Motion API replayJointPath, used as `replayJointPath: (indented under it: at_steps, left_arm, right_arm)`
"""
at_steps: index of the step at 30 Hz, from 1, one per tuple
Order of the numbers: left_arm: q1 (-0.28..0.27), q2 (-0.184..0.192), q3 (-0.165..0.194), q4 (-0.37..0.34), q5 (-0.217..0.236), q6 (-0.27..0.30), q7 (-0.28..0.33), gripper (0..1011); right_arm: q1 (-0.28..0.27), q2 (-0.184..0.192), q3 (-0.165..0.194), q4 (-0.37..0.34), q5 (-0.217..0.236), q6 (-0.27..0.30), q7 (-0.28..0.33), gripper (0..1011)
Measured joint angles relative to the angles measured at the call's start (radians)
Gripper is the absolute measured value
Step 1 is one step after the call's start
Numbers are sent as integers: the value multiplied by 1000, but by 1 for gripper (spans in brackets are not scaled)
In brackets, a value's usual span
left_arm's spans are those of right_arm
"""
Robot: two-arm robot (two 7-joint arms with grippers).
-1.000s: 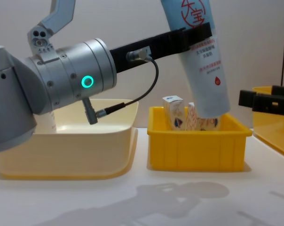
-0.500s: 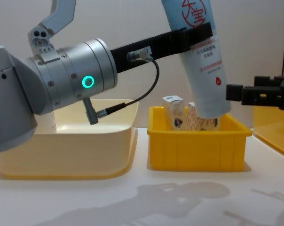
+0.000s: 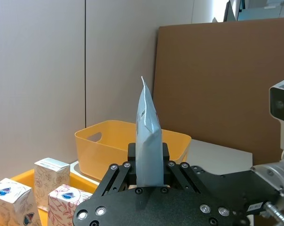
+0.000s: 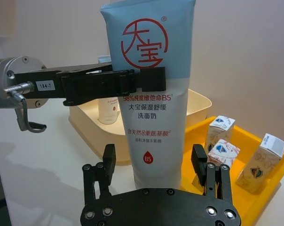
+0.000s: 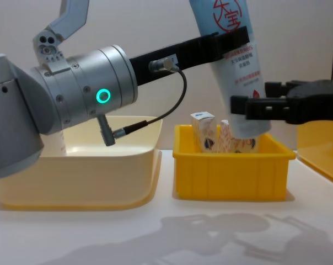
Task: Bimanual collaborative sorting of washing and personal care products
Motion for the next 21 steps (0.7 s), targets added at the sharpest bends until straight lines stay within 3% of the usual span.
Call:
replayJointPath:
  at_steps: [10,21]
  left_arm:
    - [0,0,0,0,0,0,0,252]
    - [0,0,0,0,0,0,0,252]
  right_arm:
    - [44,-39,-46,44,-33,-4,-30,1001]
    - [74,-66,-77,75,-56,-6,-54,713]
